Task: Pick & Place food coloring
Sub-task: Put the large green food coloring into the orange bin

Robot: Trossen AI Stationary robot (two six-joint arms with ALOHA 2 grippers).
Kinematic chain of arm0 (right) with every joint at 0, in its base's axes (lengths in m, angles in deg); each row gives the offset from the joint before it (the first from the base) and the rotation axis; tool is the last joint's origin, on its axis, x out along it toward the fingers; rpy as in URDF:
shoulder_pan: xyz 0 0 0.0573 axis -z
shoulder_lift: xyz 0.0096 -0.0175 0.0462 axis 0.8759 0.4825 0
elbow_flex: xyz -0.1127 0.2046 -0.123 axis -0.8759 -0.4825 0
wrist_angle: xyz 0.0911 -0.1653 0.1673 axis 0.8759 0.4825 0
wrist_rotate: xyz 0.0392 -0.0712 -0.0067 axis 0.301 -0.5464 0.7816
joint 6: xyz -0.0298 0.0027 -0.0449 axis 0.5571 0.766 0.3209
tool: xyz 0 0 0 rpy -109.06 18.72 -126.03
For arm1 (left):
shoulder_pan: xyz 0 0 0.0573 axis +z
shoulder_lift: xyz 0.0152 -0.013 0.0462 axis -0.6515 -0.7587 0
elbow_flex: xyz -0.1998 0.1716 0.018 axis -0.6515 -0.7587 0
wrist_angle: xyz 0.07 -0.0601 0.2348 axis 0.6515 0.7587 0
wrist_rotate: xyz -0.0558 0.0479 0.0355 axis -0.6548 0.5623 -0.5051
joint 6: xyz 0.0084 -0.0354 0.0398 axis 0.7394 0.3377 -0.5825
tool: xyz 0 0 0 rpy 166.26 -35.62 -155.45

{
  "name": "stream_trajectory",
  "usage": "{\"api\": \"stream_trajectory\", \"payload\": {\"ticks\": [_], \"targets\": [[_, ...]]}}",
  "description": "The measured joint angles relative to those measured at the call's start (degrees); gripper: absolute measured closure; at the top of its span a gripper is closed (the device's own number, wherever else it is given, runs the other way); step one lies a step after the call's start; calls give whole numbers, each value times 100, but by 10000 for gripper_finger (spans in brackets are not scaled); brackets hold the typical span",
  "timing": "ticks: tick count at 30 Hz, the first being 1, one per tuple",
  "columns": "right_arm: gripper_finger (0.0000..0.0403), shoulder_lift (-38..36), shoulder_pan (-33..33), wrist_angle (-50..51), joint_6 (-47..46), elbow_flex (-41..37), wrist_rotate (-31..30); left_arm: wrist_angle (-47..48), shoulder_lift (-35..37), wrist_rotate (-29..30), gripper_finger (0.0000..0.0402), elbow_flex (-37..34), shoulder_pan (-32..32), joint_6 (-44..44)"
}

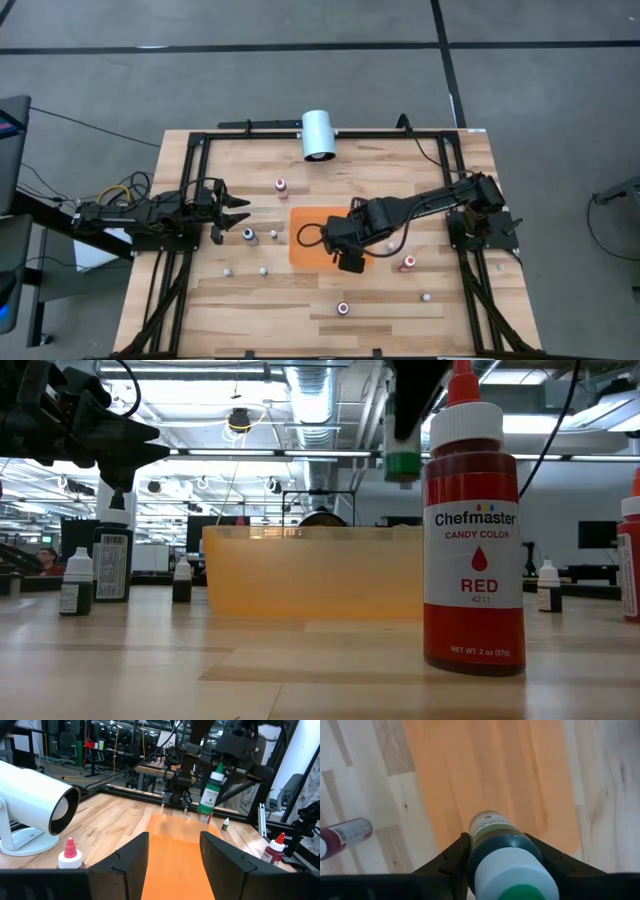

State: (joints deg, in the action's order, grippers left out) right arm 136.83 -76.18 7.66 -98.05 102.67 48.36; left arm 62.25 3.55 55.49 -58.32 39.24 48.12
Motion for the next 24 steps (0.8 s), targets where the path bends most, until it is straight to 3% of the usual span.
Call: {"api": "stream_trajectory", "payload": {"ticks": [24], "targets": [[246,0,337,-1137,-1121,-1608,-608,0,0,1,233,1,0,0]]}}
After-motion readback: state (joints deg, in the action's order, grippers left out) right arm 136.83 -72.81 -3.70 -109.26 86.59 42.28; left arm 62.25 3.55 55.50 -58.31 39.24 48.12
